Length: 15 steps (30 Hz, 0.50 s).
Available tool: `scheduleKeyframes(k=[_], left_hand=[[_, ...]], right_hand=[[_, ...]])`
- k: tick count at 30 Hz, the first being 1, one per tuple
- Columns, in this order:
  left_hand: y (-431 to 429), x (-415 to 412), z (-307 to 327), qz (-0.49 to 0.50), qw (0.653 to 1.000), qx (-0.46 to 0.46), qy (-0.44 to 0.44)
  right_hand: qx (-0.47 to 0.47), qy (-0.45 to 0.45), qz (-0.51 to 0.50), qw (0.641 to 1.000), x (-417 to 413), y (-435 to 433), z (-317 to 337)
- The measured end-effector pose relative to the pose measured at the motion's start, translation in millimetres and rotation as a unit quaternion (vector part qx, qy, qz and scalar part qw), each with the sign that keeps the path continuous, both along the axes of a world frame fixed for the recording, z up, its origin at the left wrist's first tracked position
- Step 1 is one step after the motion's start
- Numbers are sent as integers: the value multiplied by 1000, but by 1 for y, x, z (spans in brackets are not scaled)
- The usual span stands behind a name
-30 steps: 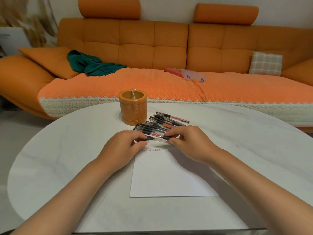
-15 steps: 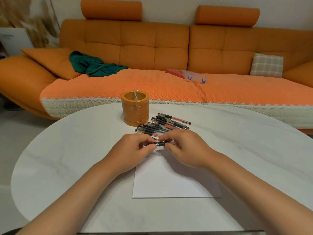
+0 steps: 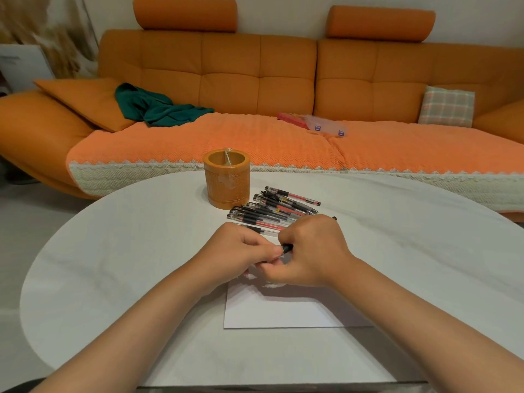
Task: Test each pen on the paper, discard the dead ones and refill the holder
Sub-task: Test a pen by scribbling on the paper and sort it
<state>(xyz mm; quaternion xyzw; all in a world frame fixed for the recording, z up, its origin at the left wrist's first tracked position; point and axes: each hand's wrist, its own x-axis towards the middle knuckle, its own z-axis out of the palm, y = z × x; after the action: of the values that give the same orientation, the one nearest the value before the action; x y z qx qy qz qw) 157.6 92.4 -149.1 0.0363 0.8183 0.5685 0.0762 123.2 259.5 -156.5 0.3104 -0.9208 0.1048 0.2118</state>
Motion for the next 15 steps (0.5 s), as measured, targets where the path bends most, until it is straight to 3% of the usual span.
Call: scheduleKeyframes(k=[8,15], left_hand=[[0,-2,-6,37,999,-31,14],[-23,-17,-7,79,995,-32,56]], right_hand=[[34,-14,21,999,-4,0,-8],[21,-151,94,984,-22,12,-11]])
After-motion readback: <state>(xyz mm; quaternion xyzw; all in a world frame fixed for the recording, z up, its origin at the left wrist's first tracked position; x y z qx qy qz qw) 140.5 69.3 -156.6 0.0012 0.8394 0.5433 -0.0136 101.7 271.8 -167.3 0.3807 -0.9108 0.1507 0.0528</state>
